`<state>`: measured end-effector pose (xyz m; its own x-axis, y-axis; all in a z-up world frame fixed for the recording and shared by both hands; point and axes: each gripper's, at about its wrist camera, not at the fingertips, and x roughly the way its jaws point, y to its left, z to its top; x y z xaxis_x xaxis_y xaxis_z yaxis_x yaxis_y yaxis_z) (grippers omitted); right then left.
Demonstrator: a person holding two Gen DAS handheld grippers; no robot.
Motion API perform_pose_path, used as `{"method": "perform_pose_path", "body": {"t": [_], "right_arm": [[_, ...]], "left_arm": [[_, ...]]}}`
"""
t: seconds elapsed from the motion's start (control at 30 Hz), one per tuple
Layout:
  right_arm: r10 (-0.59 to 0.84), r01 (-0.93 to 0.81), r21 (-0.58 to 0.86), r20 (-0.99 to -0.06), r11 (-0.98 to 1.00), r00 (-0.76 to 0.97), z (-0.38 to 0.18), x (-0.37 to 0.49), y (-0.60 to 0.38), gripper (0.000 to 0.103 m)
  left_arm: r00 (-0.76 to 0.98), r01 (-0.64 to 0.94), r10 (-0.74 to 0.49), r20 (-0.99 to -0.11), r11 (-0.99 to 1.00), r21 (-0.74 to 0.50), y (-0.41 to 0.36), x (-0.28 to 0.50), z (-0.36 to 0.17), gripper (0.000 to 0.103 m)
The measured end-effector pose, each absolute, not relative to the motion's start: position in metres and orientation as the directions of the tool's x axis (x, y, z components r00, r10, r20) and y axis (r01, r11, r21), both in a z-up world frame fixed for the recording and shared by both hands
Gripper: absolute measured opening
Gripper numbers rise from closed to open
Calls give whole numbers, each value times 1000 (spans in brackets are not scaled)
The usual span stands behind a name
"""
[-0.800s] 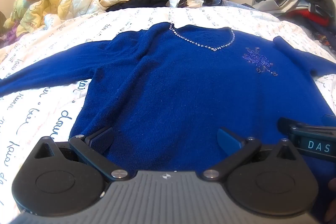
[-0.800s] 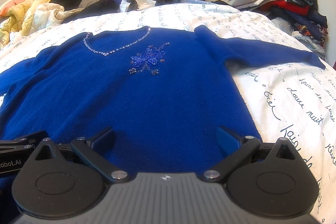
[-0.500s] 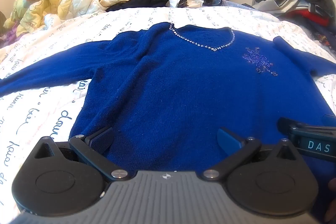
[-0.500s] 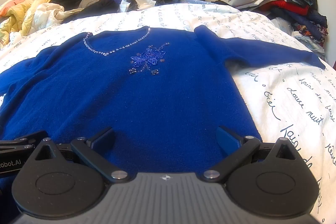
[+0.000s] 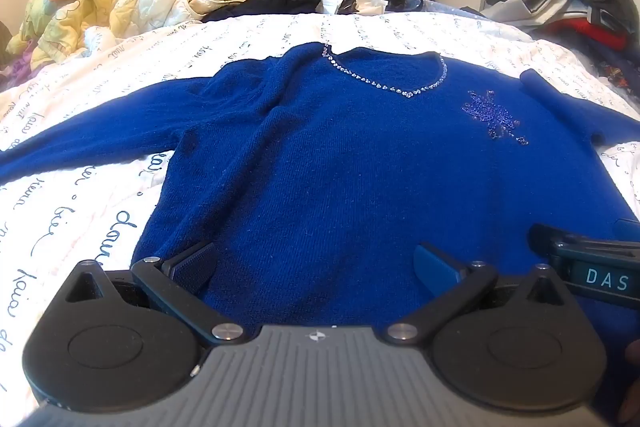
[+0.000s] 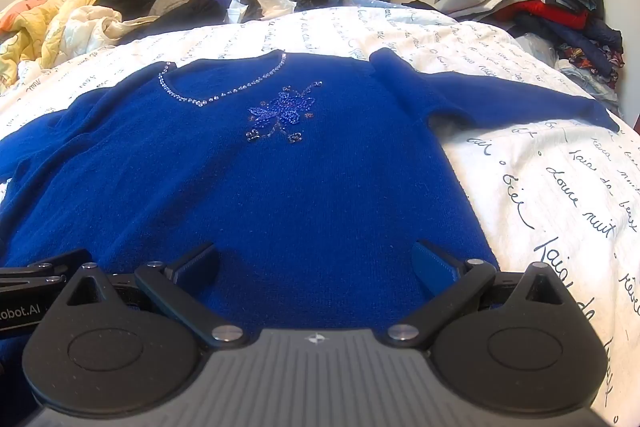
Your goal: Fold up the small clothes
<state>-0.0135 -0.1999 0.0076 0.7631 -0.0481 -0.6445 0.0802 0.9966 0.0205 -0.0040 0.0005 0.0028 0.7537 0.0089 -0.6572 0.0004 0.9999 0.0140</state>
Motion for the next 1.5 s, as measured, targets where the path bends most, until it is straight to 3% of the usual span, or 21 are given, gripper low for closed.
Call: {"method": "perform_pose_path", "body": {"t": [0.63, 0.77, 0.87, 1.07, 1.17, 1.23, 1.3, 1.5], "right_arm": [[-18, 50, 29, -669, 998, 743, 12, -9, -203, 103], [78, 44, 169, -653, 985, 754, 27, -3, -230, 103], [154, 36, 312, -563, 949, 812, 48, 2, -278, 103], [55, 196, 499, -444, 844, 894, 58, 35, -422, 103], [-12, 340, 649, -454, 681, 891, 43, 54, -505, 103], [-58, 394, 716, -445, 577, 894, 33, 62, -556, 95], [-74, 420, 741, -452, 523, 889, 28, 68, -588, 75], [-58, 523, 748, -551, 409, 833, -1, 105, -629, 72]], "left_arm": [[754, 1, 9, -657, 1000, 14, 1, -4, 3, 103], [754, 0, 9, -657, 1000, 14, 1, -4, 3, 103], [754, 1, 9, -657, 1000, 14, 1, -4, 3, 103], [754, 0, 9, -657, 1000, 13, 0, -4, 3, 103], [755, -2, 11, -656, 1000, 14, 1, -4, 3, 103], [755, -2, 11, -655, 1000, 14, 1, -5, 3, 103], [756, -3, 13, -655, 1000, 16, 1, -3, 2, 103], [756, -1, 9, -655, 1000, 13, 1, -3, 1, 103]]}}
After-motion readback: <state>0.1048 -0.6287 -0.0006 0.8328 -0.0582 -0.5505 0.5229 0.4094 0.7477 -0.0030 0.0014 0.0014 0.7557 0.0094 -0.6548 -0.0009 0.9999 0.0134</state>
